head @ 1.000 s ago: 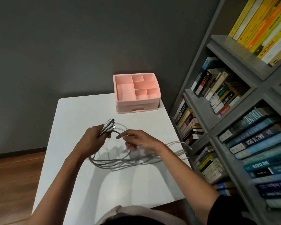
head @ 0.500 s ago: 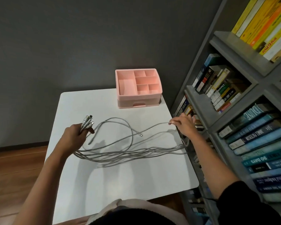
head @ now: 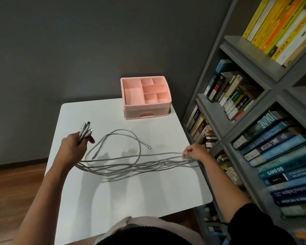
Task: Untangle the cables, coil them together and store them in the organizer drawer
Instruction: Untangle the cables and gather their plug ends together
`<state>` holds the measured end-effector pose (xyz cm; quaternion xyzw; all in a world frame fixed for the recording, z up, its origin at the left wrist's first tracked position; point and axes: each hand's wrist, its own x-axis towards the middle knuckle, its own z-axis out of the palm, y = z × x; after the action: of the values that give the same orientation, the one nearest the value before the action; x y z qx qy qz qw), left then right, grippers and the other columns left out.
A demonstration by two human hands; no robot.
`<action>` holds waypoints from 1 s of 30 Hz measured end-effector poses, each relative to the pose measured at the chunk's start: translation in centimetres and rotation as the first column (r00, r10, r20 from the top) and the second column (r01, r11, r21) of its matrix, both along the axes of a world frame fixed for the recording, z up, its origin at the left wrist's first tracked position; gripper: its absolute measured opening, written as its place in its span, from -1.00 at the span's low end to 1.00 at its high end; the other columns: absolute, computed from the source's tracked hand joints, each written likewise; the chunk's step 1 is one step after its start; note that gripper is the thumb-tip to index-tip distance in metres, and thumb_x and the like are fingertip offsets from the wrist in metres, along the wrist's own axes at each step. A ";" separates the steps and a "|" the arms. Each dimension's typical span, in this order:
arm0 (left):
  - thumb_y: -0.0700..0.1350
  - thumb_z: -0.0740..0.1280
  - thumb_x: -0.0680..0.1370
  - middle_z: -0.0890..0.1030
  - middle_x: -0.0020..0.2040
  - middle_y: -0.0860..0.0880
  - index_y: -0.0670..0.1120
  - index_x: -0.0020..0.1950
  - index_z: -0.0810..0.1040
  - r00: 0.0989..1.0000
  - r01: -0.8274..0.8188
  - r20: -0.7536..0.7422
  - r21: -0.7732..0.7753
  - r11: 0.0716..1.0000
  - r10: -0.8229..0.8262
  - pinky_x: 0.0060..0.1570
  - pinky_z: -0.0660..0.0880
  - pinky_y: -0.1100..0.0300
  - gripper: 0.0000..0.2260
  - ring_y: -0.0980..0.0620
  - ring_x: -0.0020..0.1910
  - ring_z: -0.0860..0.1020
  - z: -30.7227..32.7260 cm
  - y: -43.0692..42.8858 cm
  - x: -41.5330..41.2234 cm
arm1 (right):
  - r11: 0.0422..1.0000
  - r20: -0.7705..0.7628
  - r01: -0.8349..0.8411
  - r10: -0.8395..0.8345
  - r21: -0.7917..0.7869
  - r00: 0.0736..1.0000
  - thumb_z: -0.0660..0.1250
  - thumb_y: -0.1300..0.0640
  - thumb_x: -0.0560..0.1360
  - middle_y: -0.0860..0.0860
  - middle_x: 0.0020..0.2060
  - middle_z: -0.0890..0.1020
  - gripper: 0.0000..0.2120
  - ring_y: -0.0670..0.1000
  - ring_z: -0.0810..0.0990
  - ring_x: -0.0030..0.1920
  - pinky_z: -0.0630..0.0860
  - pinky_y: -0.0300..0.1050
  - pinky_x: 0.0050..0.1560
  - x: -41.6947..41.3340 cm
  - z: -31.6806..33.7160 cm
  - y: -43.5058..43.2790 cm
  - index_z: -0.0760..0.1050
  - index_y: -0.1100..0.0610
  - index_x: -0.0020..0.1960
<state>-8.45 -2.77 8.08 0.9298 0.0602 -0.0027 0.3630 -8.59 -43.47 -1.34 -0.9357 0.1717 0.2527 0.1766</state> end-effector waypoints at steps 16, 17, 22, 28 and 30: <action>-0.11 0.20 0.62 0.40 -0.51 -0.08 -0.03 -0.28 0.59 0.997 -0.059 -0.061 -0.036 0.998 0.057 -0.46 0.30 0.29 -0.69 -0.09 -0.48 0.36 -1.6 0.7 -1.4 | 0.958 -0.117 0.019 -0.055 -0.287 0.992 0.28 0.18 0.48 0.13 0.09 0.54 -0.91 0.14 0.48 0.13 0.24 -0.03 0.11 1.6 -1.1 2.7 0.40 0.18 -0.16; -0.12 0.21 0.62 0.40 -0.50 -0.07 -0.03 -0.28 0.59 0.995 -0.072 -0.067 -0.044 0.996 0.069 -0.43 0.30 0.23 -0.69 -0.07 -0.48 0.36 -1.7 0.9 -1.6 | 0.959 -0.080 0.010 -0.034 -0.282 0.996 0.23 0.23 0.50 0.15 0.12 0.56 -0.95 0.15 0.50 0.15 0.30 -0.03 0.15 2.1 -0.8 3.3 0.45 0.20 -0.10; -0.14 0.21 0.62 0.37 -0.51 0.01 -0.06 -0.27 0.61 0.992 -0.110 -0.077 -0.062 0.992 0.105 -0.40 0.28 0.15 -0.70 0.01 -0.48 0.34 -2.2 1.3 -2.2 | 0.998 0.165 -0.018 0.009 0.056 0.986 0.15 0.20 0.51 0.19 0.13 0.60 -0.71 0.19 0.56 0.15 0.51 -0.06 0.10 4.5 -1.3 7.8 0.57 0.23 0.12; -0.13 0.21 0.62 0.37 -0.51 0.04 -0.10 -0.24 0.63 0.987 -0.136 -0.096 -0.083 0.987 0.128 -0.41 0.24 0.19 -0.70 0.04 -0.47 0.33 -2.3 1.2 -2.6 | 0.949 0.204 -0.151 0.095 0.276 0.974 0.36 0.15 0.48 0.17 0.12 0.53 -0.73 0.15 0.50 0.16 0.39 -0.13 0.08 5.0 -3.4 13.8 0.46 0.22 0.14; -0.11 0.21 0.62 0.38 -0.50 0.03 -0.11 -0.23 0.63 0.987 -0.137 -0.097 -0.084 0.987 0.128 -0.41 0.24 0.23 -0.70 0.05 -0.47 0.34 -2.2 1.3 -2.6 | 0.967 0.195 -0.121 0.077 0.225 0.978 0.36 0.13 0.48 0.14 0.17 0.52 -0.69 0.16 0.47 0.21 0.39 -0.08 0.14 5.4 -4.3 14.9 0.43 0.18 0.18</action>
<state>-11.09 -1.50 5.90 0.9054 0.1383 -0.0239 0.4007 -3.20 -28.55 -5.65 -0.9350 0.0760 0.1918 0.2885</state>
